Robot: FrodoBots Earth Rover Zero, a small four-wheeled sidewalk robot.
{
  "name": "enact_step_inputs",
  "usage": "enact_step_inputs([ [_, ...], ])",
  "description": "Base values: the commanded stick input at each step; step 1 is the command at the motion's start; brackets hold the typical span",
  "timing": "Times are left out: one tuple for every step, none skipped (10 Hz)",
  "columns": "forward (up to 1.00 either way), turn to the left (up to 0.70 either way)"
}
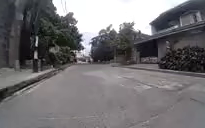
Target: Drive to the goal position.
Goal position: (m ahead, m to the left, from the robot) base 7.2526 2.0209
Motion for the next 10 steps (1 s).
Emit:
enact_step_inputs([
  [1.0,0.07],
  [1.0,0.07],
  [1.0,0.07],
  [1.0,0.07],
  [1.0,0.07],
  [1.0,0.07],
  [1.0,0.07],
  [1.0,0.07],
  [1.0,0.07],
  [1.0,0.07],
])
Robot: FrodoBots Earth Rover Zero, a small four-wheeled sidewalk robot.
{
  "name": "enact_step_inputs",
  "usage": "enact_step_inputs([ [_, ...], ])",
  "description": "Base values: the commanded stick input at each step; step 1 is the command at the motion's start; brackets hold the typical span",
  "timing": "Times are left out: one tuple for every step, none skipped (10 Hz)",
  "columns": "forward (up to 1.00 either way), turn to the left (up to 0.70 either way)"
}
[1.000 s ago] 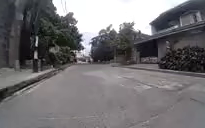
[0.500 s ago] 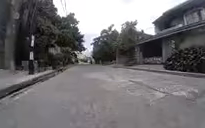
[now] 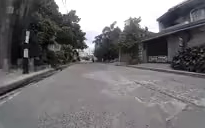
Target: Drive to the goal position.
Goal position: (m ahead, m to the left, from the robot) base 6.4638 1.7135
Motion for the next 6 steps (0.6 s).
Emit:
enact_step_inputs([
  [1.0,0.07],
  [1.0,0.07],
  [1.0,0.07],
  [1.0,0.07],
  [1.0,0.07],
  [1.0,0.07],
])
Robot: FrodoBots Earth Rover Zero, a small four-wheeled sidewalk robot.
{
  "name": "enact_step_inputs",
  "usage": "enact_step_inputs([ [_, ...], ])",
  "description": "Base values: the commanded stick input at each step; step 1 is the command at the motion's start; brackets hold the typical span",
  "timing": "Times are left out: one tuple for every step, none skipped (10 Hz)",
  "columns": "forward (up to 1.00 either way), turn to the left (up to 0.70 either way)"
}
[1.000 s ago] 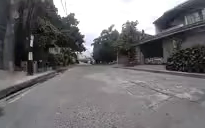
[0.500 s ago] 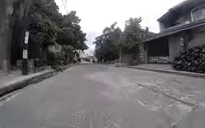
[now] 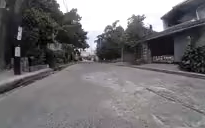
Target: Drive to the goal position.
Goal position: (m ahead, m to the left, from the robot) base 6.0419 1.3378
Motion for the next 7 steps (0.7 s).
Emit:
enact_step_inputs([
  [1.0,0.07],
  [1.0,0.07],
  [1.0,0.07],
  [1.0,0.07],
  [1.0,0.07],
  [1.0,0.07],
  [1.0,0.07],
])
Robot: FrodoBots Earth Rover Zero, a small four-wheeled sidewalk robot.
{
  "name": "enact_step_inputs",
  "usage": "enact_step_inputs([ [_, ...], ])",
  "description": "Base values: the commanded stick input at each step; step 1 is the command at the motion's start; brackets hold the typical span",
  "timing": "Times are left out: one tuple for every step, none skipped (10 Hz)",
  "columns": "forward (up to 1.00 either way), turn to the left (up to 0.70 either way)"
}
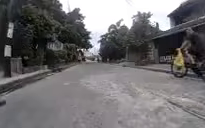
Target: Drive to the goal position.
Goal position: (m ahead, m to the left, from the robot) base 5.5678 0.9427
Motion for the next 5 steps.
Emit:
enact_step_inputs([
  [1.0,0.07],
  [1.0,0.07],
  [1.0,0.07],
  [1.0,0.07],
  [1.0,0.07],
])
